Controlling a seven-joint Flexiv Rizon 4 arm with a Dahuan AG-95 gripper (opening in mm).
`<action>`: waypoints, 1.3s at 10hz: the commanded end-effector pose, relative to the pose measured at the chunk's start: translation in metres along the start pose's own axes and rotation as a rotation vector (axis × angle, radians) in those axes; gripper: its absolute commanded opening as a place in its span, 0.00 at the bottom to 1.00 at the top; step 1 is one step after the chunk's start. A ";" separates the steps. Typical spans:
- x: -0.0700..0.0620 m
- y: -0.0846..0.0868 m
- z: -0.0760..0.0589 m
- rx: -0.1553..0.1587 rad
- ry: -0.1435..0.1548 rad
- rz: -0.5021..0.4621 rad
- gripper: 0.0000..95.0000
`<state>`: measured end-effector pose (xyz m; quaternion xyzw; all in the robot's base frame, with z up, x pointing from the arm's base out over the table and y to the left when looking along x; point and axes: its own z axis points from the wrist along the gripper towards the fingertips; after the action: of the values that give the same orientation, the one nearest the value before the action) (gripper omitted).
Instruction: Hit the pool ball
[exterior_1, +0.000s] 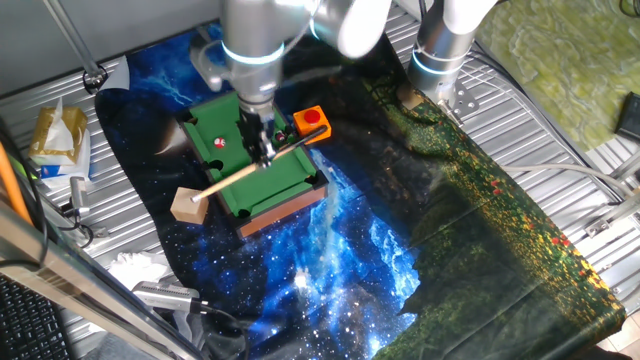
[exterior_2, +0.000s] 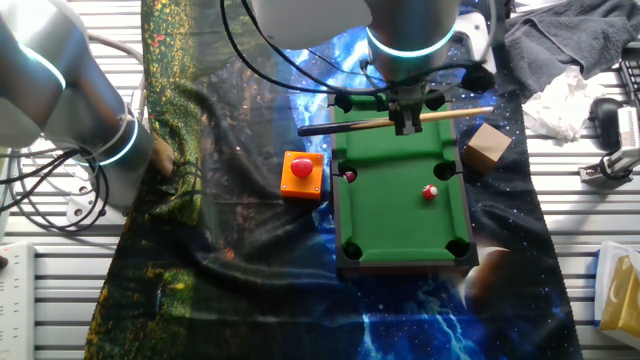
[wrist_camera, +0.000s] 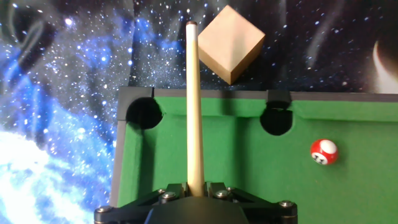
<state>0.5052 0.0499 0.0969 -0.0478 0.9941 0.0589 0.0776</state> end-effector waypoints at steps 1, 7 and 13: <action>0.001 -0.001 0.008 0.001 0.005 -0.022 0.00; 0.002 -0.002 0.017 0.014 0.012 -0.031 0.00; 0.003 -0.002 0.020 0.017 0.011 -0.032 0.00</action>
<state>0.5053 0.0496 0.0766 -0.0634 0.9941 0.0483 0.0731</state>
